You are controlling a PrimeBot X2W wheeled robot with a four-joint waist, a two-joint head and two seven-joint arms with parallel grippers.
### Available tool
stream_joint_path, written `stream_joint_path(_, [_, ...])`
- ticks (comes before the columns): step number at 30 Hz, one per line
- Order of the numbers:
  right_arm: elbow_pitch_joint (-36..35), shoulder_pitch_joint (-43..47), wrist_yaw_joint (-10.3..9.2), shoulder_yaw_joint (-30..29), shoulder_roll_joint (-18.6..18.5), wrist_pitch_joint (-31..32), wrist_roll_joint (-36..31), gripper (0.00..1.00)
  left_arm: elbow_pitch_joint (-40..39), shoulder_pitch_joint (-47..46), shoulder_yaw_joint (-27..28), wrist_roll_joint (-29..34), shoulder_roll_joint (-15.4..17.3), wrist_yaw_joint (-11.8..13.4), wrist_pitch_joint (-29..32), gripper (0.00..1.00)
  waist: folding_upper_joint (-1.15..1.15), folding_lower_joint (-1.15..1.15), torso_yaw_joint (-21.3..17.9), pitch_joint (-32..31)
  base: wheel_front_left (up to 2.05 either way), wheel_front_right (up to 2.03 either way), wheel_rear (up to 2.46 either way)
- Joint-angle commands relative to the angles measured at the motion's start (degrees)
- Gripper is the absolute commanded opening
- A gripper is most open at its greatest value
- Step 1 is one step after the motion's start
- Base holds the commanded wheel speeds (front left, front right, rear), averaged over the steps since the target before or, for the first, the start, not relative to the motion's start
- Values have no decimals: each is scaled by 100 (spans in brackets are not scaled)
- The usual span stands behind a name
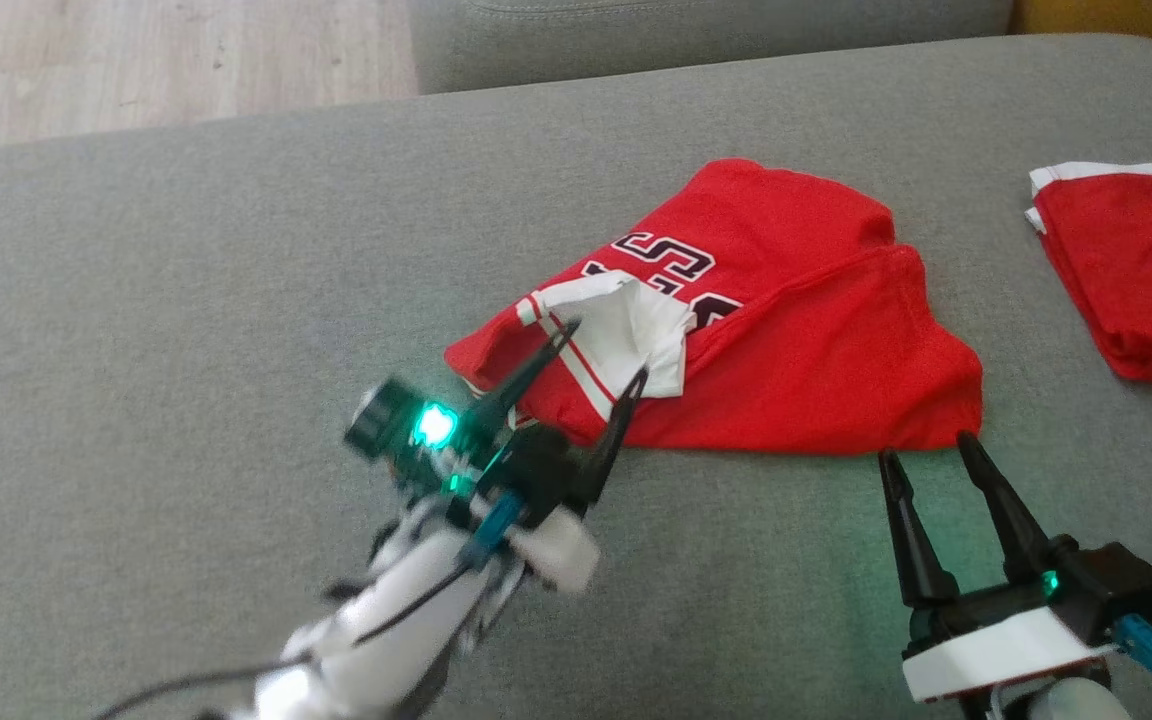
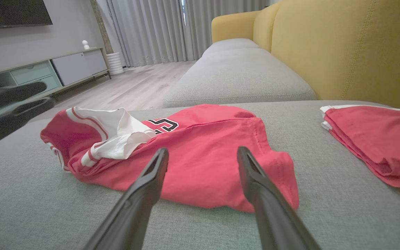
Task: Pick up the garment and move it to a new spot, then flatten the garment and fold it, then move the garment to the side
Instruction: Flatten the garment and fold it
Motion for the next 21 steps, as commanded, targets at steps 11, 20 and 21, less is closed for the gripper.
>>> stream_joint_path(11, [-124, -202, -5, 190, -150, -22, 46, 100, 999, -1974, -947, 1668, 0, 1, 1724, 100, 0, 0, -332, 237, 0, 0, 0])
stream_joint_path(20, [-102, -260, -5, 229, -135, -22, 118, 100, 1460, -2460, -1402, 2093, 123, -320, 1861, 100, 0, 0, -509, 359, 0, 0, 0])
stream_joint_path(21, [-95, -263, -5, 226, -134, -22, 120, 100, 1502, -2479, -1415, 2087, 135, -343, 1842, 100, 0, 0, -530, 357, 0, 0, 0])
